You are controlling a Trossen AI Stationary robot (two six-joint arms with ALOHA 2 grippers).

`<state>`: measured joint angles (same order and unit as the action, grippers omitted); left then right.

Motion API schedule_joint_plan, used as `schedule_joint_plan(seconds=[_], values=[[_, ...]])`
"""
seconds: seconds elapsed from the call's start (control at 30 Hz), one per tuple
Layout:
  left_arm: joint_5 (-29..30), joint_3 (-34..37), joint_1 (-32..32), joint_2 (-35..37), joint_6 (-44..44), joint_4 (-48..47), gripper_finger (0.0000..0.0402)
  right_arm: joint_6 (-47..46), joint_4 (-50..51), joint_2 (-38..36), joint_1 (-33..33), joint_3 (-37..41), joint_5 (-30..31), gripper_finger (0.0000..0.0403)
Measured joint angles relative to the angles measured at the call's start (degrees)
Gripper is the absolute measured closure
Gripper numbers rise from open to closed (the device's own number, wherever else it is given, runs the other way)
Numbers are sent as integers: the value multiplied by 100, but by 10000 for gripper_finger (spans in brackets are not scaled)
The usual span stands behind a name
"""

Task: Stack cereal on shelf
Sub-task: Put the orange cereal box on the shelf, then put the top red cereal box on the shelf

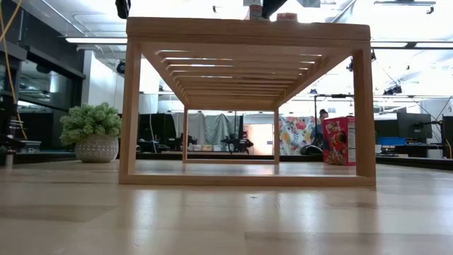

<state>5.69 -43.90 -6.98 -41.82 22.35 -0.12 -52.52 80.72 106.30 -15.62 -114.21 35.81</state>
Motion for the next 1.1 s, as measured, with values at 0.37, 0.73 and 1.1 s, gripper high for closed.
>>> schedule_joint_plan(seconds=[0.37,0.73,1.1], values=[[13,0,2,0,0,-2,398,159,-394,-2,311,0,-233,402],[11,0,1,0,0,-2,398,161,-674,0,519,0,-177,403],[9,0,0,0,-148,-2,398,558,-928,-95,473,-2,-663,403]])
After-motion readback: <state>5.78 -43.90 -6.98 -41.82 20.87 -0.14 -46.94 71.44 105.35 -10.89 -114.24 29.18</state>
